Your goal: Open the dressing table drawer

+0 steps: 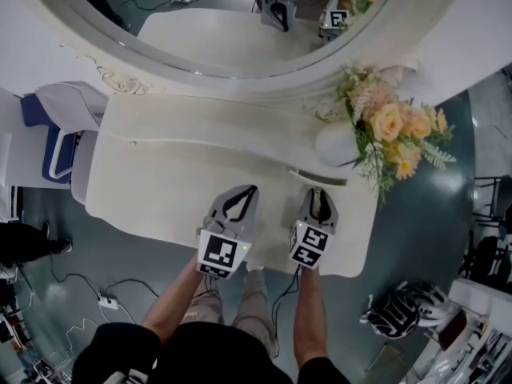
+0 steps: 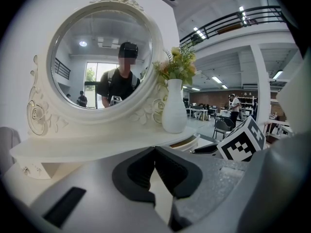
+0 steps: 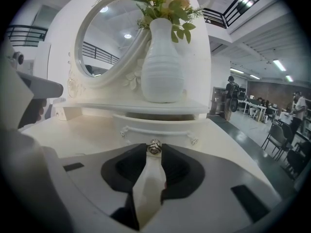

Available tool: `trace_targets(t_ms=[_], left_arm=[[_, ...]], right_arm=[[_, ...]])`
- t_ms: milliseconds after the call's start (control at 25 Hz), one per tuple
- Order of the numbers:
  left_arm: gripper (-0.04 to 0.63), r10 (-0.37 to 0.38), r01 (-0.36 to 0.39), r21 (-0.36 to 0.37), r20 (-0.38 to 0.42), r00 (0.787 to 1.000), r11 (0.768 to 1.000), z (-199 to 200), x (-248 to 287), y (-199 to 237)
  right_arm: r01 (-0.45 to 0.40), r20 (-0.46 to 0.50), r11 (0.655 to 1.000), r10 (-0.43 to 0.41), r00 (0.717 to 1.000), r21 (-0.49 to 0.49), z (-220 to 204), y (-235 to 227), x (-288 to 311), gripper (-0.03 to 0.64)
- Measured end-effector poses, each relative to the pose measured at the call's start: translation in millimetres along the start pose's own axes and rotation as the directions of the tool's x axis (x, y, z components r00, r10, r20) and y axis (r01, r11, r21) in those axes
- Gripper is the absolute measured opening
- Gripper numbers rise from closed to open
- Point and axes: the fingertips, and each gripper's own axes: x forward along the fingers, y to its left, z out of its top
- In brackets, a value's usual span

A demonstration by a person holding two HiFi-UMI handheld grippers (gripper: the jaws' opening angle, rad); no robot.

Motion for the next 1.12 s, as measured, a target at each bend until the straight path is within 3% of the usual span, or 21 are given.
trace_targets(t_ms=[1120], left_arm=[[0.003,-0.039,0.039,0.010,0.000,0.999,0.999,-2.0,7.1,1.6]], right_arm=[[0.023,0.001,1.000,-0.023,1.000,0.009,-3.7,1.3,-5.0,0.095]])
